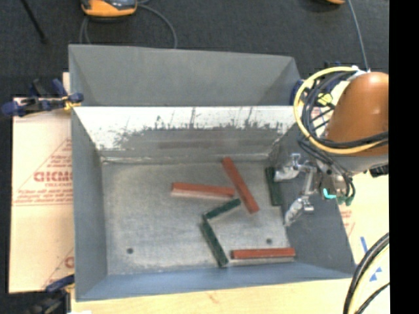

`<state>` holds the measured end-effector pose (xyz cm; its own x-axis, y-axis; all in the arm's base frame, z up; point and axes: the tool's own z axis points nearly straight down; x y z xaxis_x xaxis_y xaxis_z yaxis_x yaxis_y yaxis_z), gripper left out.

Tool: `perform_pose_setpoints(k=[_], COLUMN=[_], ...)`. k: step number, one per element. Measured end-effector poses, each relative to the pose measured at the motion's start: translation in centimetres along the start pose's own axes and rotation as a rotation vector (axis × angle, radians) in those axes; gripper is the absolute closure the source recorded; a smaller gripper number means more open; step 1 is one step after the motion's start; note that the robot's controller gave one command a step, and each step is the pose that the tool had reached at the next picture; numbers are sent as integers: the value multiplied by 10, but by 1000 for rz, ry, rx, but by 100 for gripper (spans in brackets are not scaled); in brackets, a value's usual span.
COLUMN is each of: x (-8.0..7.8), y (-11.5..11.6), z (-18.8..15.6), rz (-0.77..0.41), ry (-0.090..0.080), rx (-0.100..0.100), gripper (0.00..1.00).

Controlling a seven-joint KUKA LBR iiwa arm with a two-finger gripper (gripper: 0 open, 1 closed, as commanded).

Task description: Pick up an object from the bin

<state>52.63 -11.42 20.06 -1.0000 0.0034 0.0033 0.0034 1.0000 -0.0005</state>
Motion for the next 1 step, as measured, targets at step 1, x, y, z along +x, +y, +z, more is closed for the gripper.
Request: perform_pose_setpoints(k=[1], x=[-2], y=[0], z=[-4], rz=[-3], ry=[-7], rx=[1], gripper=[0])
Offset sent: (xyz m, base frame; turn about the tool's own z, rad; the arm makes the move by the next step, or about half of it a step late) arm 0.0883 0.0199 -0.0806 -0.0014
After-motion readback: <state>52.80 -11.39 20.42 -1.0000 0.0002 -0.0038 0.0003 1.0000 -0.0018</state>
